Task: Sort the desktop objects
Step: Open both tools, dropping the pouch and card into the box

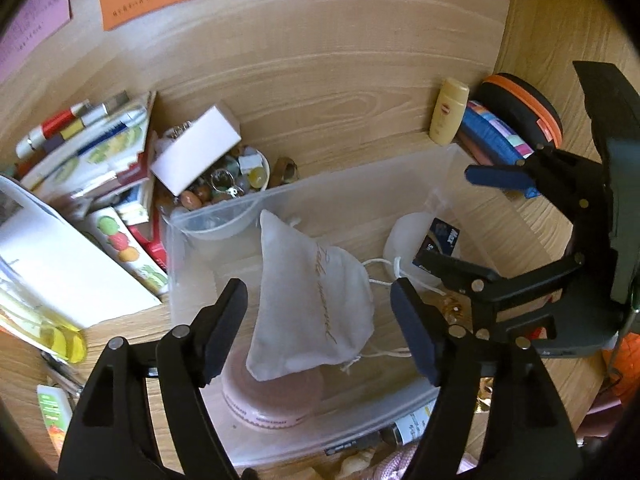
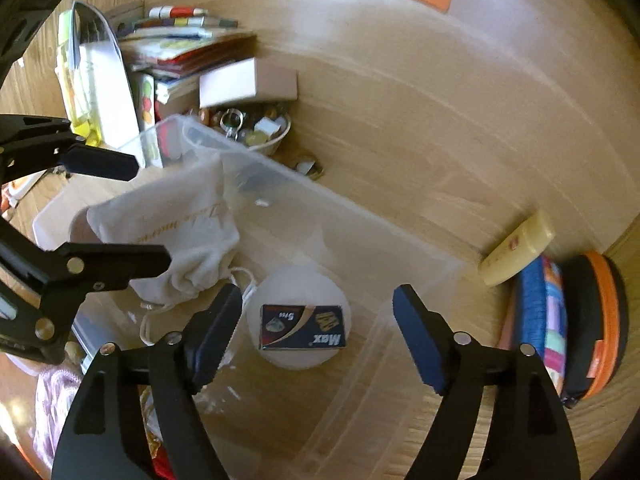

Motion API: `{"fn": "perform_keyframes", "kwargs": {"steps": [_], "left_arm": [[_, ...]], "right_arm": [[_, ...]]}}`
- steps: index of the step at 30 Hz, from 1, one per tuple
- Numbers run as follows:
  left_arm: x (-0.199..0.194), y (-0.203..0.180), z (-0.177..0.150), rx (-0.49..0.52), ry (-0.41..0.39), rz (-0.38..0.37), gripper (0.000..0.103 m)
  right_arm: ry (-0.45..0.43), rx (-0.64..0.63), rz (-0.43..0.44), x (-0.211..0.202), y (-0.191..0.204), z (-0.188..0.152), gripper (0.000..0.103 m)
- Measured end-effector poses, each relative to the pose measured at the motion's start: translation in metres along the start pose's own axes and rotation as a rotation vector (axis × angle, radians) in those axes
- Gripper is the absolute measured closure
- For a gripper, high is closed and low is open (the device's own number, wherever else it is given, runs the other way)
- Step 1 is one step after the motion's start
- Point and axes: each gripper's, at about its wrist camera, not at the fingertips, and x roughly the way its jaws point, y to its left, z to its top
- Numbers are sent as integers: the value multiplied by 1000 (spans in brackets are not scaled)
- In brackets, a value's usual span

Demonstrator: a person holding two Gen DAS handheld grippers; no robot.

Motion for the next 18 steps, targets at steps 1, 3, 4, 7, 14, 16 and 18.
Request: {"fn": "perform_keyframes", "kwargs": {"steps": [1, 3, 4, 7, 14, 16, 18], "left_arm": [[-3, -1, -1, 4, -5, 5, 27], [-11, -1, -2, 8, -20, 14, 22], [-15, -2, -2, 9, -28, 17, 18], [-27, -3, -5, 9, -47, 34, 11], [-56, -12, -15, 12, -93, 88, 8], [-65, -15, -19, 16, -110, 107, 8], [-72, -18, -23, 17, -126, 125, 7]], "right_arm": [[-7, 0, -15, -2, 0, 1, 23], [-28, -2, -50, -9, -1, 1, 21], [-36, -1, -62, -11, -2, 2, 19], [-58, 13, -75, -23, -5, 2, 18], [-91, 69, -82, -54, -14, -5, 17], [-102, 78, -90, -64, -14, -7, 17], [-116, 84, -87, -73, -12, -10, 16]]}}
